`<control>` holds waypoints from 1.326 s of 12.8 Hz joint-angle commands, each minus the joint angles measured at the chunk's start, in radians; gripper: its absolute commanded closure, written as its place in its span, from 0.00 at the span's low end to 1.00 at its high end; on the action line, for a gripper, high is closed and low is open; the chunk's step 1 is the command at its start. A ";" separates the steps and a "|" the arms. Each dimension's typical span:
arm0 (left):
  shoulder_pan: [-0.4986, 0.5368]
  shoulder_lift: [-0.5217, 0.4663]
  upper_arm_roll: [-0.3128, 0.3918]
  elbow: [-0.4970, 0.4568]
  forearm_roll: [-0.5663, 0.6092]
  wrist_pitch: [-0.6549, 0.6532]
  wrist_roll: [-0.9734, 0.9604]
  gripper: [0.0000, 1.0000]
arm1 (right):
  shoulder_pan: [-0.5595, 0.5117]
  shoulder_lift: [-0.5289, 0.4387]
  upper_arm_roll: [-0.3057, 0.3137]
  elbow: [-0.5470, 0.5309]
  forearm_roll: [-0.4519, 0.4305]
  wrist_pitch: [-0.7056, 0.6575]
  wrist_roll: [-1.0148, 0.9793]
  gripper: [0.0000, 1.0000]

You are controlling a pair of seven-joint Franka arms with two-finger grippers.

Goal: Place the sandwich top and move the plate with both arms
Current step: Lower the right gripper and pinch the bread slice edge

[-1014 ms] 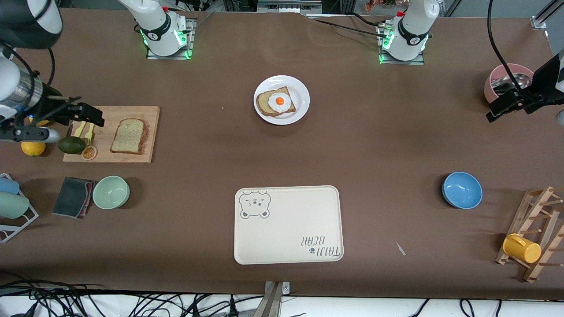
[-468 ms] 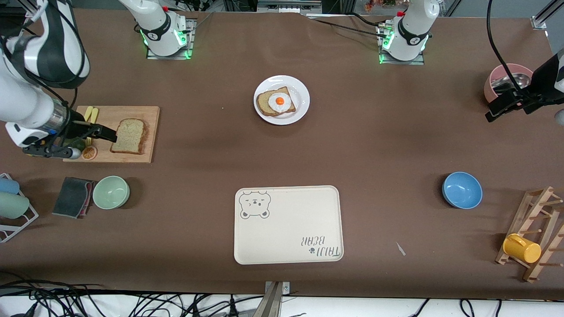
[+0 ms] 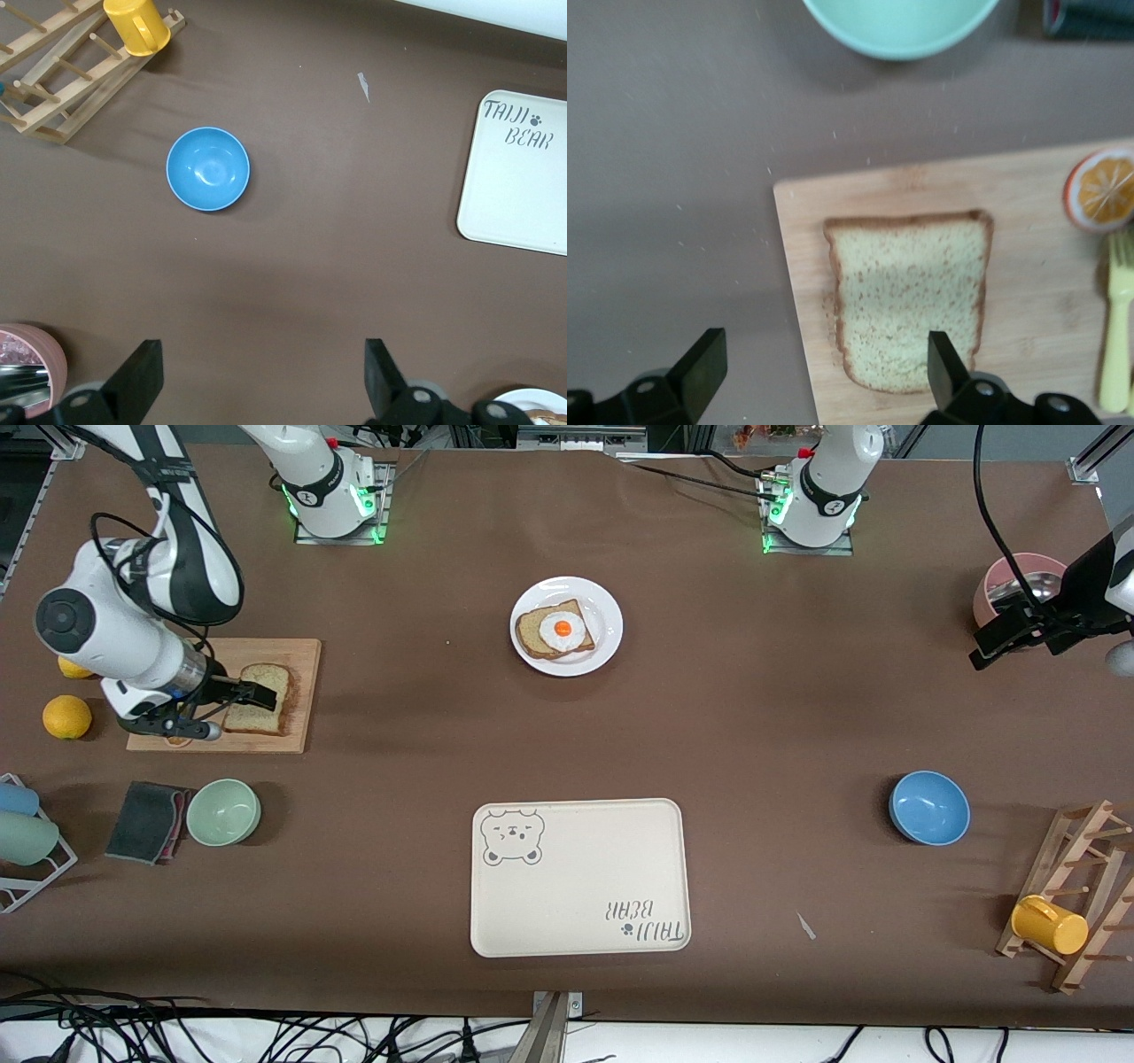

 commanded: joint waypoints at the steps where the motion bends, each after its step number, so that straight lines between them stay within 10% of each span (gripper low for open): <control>1: 0.001 0.003 -0.001 0.019 -0.014 -0.007 -0.003 0.00 | -0.014 0.000 0.010 -0.044 -0.021 0.017 0.038 0.01; 9: 0.001 0.001 -0.024 0.020 -0.012 -0.007 -0.001 0.00 | -0.011 0.129 0.008 -0.041 -0.333 0.072 0.246 0.01; 17: 0.001 0.003 -0.023 0.020 -0.017 -0.004 -0.001 0.00 | 0.001 0.142 0.028 -0.033 -0.335 0.078 0.386 0.02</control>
